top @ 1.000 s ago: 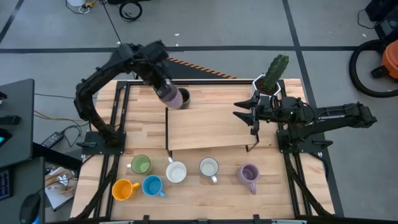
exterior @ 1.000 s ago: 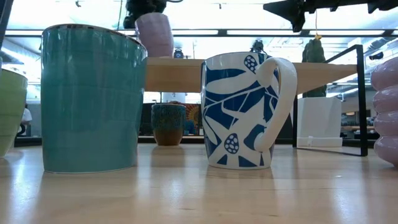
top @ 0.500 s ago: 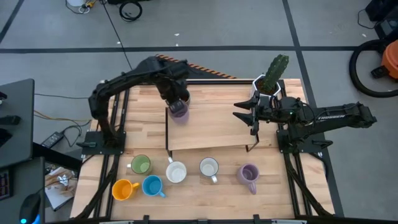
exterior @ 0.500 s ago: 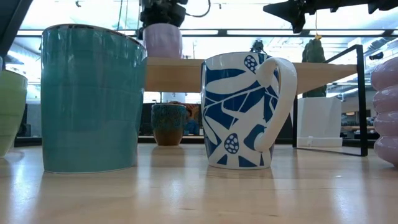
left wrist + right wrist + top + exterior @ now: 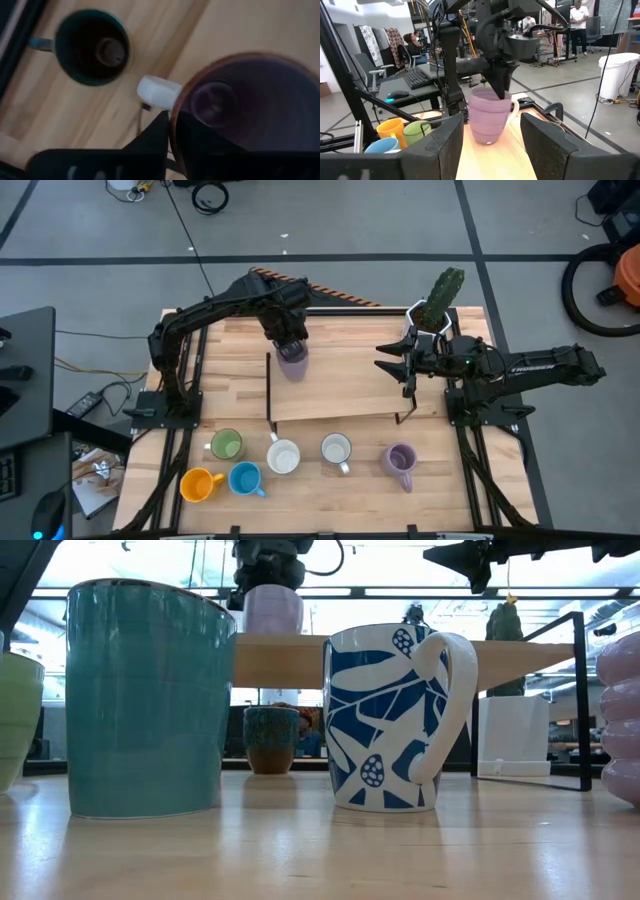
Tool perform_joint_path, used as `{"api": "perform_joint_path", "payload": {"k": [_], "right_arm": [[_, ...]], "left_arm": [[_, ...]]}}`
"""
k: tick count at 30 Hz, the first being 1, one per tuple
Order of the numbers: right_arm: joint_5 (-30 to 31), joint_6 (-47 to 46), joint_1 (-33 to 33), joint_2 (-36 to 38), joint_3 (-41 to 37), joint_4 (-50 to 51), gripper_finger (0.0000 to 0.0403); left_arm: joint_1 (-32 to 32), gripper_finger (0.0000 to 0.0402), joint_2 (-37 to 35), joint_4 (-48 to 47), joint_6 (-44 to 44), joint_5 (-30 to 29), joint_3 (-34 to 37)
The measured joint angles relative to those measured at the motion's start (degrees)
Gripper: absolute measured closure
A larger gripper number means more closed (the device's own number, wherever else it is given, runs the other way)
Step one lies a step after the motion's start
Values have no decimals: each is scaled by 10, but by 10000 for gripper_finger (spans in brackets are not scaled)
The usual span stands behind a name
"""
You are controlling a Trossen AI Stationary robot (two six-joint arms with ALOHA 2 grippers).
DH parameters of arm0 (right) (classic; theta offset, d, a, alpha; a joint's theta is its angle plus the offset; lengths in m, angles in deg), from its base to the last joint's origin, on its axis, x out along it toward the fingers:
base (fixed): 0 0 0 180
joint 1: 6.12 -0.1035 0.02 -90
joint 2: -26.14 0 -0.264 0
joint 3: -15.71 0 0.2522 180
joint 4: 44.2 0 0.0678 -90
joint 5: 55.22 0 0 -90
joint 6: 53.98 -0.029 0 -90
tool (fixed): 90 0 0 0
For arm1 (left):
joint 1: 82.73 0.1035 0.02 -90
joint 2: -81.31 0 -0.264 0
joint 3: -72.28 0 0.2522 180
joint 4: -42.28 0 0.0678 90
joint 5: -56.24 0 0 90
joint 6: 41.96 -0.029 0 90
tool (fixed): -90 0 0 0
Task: Place coffee mugs
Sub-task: Put the top purple mug on the shelf
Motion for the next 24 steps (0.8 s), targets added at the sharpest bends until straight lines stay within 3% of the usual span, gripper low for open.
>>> {"api": "perform_joint_path", "payload": {"k": [11, 24], "right_arm": [[0, -4, 0, 0, 0, 0, 199], [0, -4, 0, 0, 0, 0, 199]], "left_arm": [[-42, 269, 1, 2, -23, -32, 1], [-44, 233, -57, 4, -58, -18, 1]]}}
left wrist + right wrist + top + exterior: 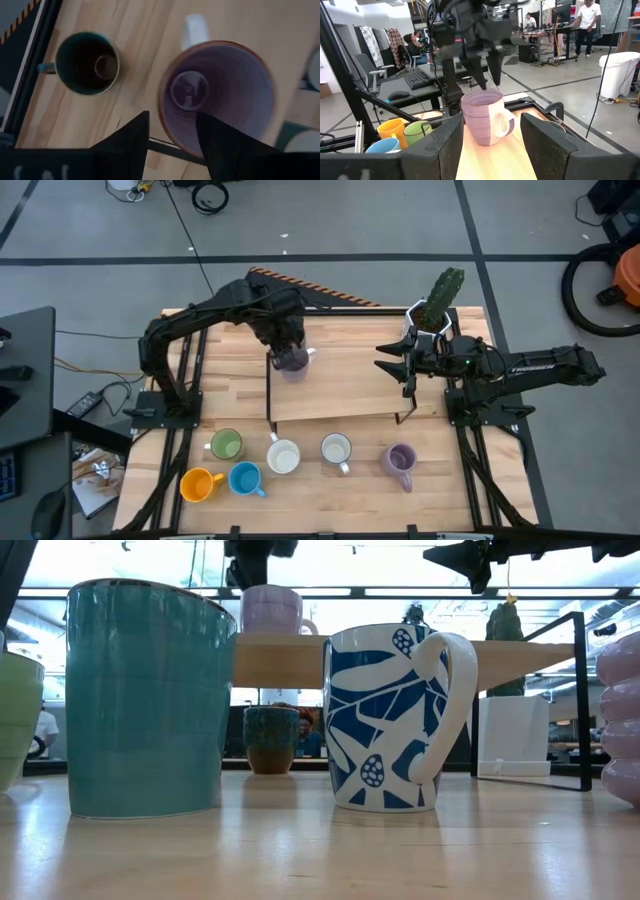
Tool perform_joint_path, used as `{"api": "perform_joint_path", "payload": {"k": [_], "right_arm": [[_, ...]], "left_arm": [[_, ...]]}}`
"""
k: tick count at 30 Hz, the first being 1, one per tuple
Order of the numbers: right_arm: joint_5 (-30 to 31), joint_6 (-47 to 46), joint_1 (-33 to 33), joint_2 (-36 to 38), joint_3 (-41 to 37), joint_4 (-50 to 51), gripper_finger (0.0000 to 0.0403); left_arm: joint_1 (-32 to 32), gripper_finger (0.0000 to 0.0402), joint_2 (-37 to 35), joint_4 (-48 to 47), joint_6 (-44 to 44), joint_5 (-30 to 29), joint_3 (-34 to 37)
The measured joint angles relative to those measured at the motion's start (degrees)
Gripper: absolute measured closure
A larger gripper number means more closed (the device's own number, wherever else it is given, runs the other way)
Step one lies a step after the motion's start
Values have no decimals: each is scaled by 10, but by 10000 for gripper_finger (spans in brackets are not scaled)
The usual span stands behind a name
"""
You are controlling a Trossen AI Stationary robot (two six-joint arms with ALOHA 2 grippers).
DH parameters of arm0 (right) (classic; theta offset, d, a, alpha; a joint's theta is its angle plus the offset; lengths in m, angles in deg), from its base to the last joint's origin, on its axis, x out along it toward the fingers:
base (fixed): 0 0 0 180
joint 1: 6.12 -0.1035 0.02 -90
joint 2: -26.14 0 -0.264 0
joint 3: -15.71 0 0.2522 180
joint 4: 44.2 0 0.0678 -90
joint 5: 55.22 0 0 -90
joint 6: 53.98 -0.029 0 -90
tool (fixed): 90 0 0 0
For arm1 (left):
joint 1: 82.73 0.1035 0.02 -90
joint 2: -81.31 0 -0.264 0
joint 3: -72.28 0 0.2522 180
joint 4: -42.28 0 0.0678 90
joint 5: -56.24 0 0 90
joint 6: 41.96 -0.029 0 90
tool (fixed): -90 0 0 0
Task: Place coffee mugs
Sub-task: Put the top purple mug on the shelf
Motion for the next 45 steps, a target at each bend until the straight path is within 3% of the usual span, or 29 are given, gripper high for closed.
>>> {"api": "perform_joint_path", "payload": {"k": [10, 12, 15, 21, 24, 30, 36, 45], "right_arm": [[-1, 0, 0, -19, 1, -1, 199], [-1, 0, 2, -33, 7, 9, 199], [-3, 0, 10, -64, 38, 30, 199], [-19, 22, 31, -154, 121, 77, 199], [-48, 26, 40, -196, 166, 106, 199], [-71, 47, 41, -244, 229, 151, 199], [-72, 63, 41, -270, 274, 173, 199], [-81, 71, 41, -327, 349, 238, 199]], "left_arm": [[5, 244, -104, 31, -75, 13, 0], [15, 251, -131, 33, -87, 37, 0], [33, 258, -163, 32, -106, 74, 0], [43, 260, -201, 30, -129, 31, -1], [37, 260, -216, 39, -133, 45, 11], [12, 260, -325, 188, -120, 65, 179], [-10, 260, -440, 406, -70, 63, 392], [-13, 260, -531, 654, -70, 103, 621]]}}
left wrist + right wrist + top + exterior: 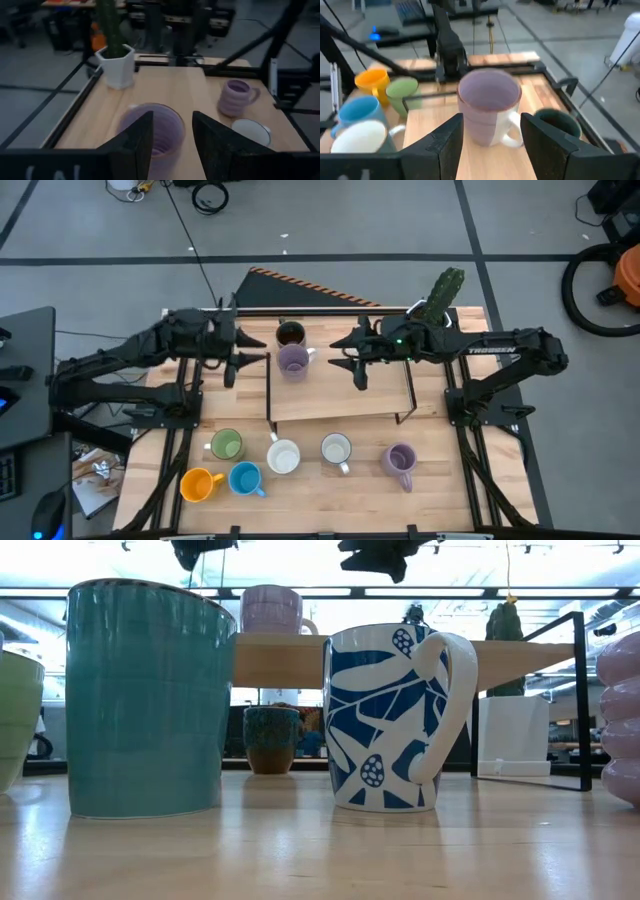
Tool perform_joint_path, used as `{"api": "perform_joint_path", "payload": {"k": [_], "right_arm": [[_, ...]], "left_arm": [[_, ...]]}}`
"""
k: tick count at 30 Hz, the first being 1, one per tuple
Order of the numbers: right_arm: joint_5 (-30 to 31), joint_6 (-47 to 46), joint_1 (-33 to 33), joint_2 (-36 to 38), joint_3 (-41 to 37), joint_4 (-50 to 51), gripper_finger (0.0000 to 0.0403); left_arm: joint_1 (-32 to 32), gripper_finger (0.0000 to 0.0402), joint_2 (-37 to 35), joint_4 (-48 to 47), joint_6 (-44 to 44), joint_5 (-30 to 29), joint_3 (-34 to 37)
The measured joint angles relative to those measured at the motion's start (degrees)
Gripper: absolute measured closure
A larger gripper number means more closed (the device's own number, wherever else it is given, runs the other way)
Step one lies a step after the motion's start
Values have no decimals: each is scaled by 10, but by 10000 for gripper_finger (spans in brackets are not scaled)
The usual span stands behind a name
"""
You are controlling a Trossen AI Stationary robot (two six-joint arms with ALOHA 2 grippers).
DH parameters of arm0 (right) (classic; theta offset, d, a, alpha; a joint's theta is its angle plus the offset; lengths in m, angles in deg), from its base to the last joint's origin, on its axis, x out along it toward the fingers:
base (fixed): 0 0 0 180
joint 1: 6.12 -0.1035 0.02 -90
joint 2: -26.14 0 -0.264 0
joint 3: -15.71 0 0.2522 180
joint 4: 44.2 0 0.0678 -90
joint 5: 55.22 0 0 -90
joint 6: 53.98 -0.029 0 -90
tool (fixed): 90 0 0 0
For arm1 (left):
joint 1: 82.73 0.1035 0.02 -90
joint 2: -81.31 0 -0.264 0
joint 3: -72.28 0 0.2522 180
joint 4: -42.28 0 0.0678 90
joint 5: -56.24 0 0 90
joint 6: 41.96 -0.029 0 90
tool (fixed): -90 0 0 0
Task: Place coffee mugs
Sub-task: Put the top purple mug on the shelf
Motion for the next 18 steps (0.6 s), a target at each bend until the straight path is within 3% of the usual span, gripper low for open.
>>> {"api": "perform_joint_path", "payload": {"k": [5, 11, 18], "right_arm": [[0, 8, 0, -21, 53, 50, 199], [1, 23, 3, -23, 60, 47, 199], [3, 2, 4, -35, 61, 31, 199]], "left_arm": [[4, 260, -55, 107, 13, 5, 123], [-2, 260, -90, 266, 61, 7, 276], [-2, 260, -98, 382, 83, 10, 366]]}}
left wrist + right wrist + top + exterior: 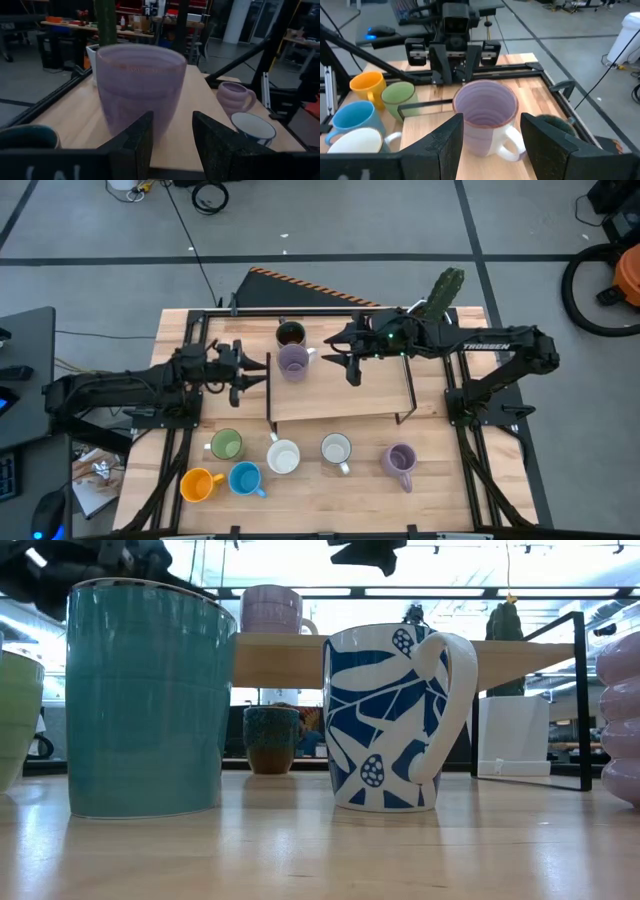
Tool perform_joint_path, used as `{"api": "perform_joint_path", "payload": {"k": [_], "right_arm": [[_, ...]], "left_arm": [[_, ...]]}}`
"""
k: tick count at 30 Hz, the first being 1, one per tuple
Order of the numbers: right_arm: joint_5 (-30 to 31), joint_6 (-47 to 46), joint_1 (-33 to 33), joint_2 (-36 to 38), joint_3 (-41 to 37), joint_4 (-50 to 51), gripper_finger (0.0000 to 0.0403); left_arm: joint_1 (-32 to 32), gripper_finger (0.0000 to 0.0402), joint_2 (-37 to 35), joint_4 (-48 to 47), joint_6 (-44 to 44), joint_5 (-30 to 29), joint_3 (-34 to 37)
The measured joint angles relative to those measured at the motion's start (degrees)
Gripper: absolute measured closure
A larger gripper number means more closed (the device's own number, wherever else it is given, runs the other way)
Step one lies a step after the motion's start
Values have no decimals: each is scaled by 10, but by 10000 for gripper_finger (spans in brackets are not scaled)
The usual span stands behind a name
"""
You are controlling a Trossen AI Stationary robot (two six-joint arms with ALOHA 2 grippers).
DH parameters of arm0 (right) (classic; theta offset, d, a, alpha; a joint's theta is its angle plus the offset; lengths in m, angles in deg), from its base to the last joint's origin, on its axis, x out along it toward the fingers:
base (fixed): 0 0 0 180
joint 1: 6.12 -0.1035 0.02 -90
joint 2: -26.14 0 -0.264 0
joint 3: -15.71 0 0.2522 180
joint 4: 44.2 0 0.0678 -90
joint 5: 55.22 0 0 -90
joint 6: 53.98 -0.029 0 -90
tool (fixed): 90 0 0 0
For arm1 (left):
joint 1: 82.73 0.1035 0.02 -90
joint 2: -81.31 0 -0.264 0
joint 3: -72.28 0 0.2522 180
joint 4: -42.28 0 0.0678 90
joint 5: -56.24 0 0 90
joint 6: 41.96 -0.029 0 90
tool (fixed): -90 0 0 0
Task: Place coffee mugs
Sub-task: Put the top purple mug on the shelf
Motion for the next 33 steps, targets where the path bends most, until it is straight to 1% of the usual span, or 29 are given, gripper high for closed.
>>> {"api": "perform_joint_path", "payload": {"k": [4, 9, 12, 15, 17, 21, 26, 29, 33], "right_arm": [[0, -4, 0, -5, 0, -5, 199], [0, -4, 0, -5, 6, -24, 199], [0, -3, 0, -18, 21, -27, 199], [-4, -1, 0, -51, 42, -14, 199], [-14, 7, 1, -75, 73, 5, 199], [-15, 39, 2, -127, 161, 55, 199], [-15, 61, 2, -189, 260, 126, 199], [-15, 63, 2, -215, 297, 152, 199], [-16, 63, 0, -239, 320, 180, 199]], "left_arm": [[0, 260, -2, 30, -1, 0, 27], [0, 260, -6, 94, -3, 3, 64], [0, 260, -9, 122, -2, 5, 84], [0, 260, -9, 118, 1, 5, 88], [1, 260, -9, 118, 2, 5, 91], [0, 260, -9, 115, 13, 5, 93], [0, 260, -11, 86, 13, 4, 93], [1, 260, -13, 66, 12, 5, 92], [1, 260, -12, 33, 15, 4, 93]]}}
